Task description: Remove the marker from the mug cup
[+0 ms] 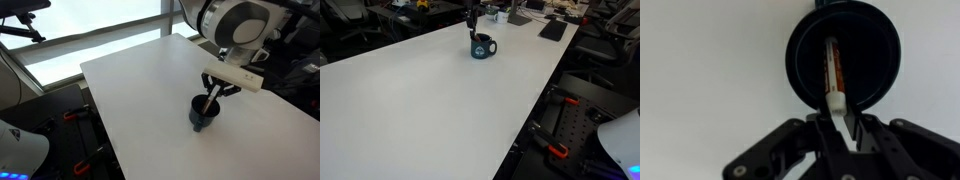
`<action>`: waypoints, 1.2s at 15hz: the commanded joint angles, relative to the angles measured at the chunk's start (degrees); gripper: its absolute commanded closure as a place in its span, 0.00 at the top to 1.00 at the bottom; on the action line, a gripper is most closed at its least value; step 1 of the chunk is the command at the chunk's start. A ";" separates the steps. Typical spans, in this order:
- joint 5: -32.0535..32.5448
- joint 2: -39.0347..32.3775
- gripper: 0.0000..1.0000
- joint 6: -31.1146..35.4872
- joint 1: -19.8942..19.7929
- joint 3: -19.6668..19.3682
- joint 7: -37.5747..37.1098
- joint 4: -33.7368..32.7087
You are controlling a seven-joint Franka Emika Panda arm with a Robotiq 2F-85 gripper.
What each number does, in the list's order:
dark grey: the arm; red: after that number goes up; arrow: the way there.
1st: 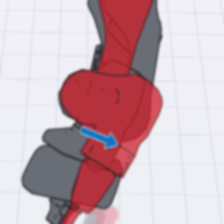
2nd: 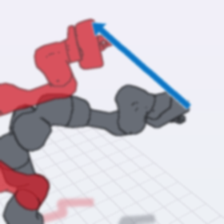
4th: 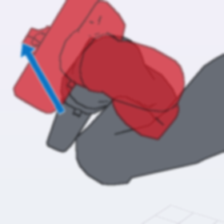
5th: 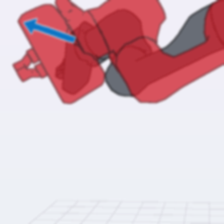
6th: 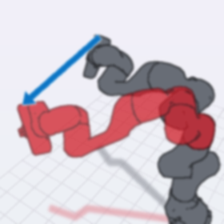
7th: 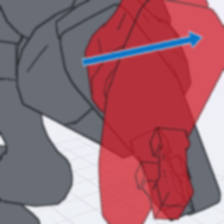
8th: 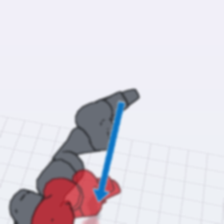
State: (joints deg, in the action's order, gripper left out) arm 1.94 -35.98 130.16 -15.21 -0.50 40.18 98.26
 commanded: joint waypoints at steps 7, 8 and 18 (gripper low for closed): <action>0.56 4.59 0.05 -10.31 1.49 -0.56 -2.60 -0.99; 0.84 5.13 0.05 -11.51 1.88 -0.63 -2.95 -1.63; -2.31 0.52 0.05 -26.59 3.50 3.05 1.88 -18.47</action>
State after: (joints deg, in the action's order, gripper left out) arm 1.48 -31.86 107.97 -11.74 1.31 38.97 86.80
